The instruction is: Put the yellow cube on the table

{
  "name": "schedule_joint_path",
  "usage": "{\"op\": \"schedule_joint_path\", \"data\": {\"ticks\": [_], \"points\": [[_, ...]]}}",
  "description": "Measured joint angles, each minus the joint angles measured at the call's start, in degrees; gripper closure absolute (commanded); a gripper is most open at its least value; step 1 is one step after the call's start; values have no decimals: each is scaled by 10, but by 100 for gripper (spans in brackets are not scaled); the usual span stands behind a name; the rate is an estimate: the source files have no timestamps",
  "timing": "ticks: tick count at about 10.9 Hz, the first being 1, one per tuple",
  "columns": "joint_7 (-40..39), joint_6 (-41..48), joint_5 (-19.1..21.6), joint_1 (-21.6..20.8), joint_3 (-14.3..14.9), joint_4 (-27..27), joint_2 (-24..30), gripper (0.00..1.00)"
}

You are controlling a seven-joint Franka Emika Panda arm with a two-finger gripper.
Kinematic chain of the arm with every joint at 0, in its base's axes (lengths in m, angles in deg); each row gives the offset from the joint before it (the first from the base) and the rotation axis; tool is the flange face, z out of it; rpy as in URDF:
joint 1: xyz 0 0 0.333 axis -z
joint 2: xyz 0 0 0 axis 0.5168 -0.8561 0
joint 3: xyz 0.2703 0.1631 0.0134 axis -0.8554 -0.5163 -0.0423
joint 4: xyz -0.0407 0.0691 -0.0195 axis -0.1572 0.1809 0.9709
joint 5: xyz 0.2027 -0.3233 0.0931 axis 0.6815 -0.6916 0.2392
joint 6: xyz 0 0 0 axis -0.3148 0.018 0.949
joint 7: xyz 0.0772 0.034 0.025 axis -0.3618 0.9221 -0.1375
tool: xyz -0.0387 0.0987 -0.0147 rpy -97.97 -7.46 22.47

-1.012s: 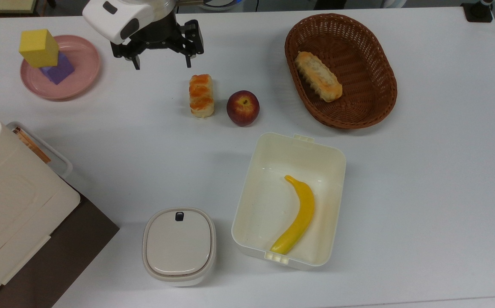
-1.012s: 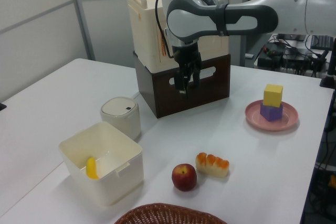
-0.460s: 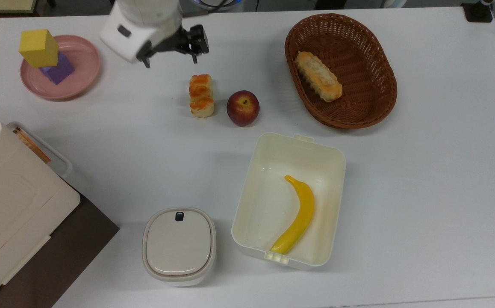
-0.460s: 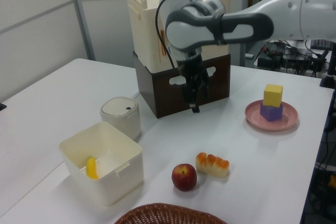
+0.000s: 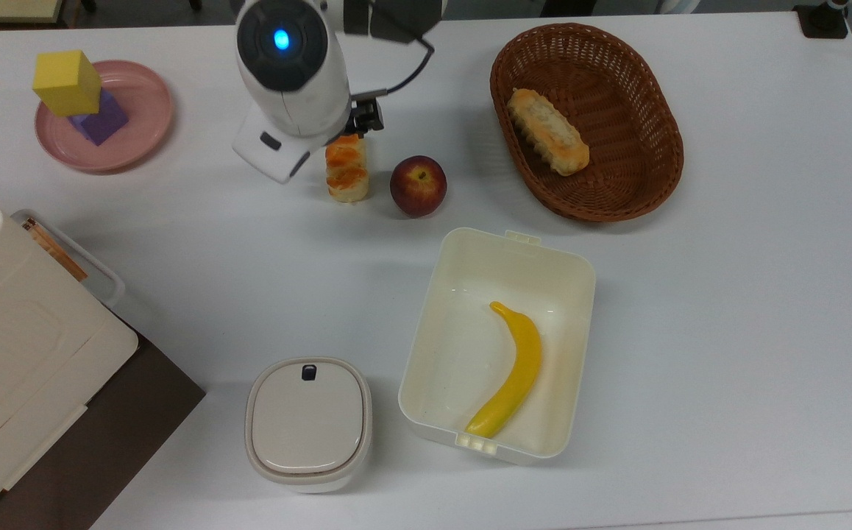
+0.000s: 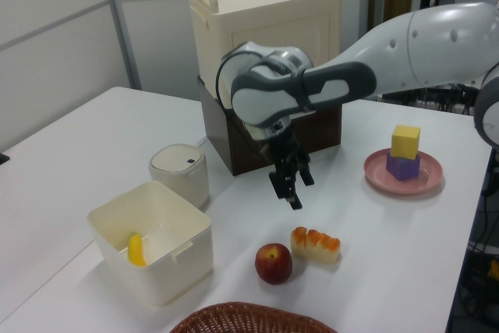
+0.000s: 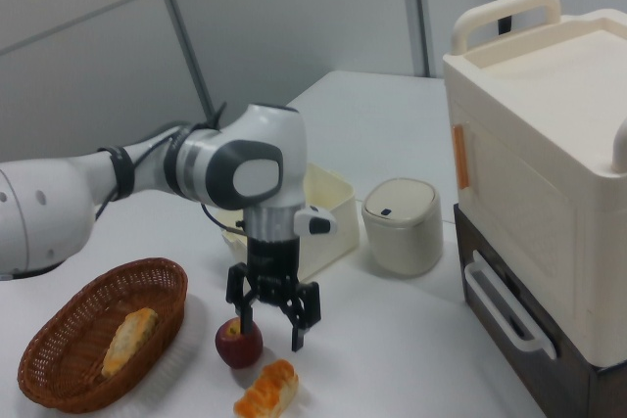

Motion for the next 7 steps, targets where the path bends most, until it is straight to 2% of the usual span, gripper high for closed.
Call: {"op": "schedule_joint_path", "data": {"ticks": [5,6,7], "points": [[-5,0,-4,0,0,7,-64,0],[-6,0,-4,-1,0,7,-73,7],[-7,0,-6,-2,0,7,-79,27]]}}
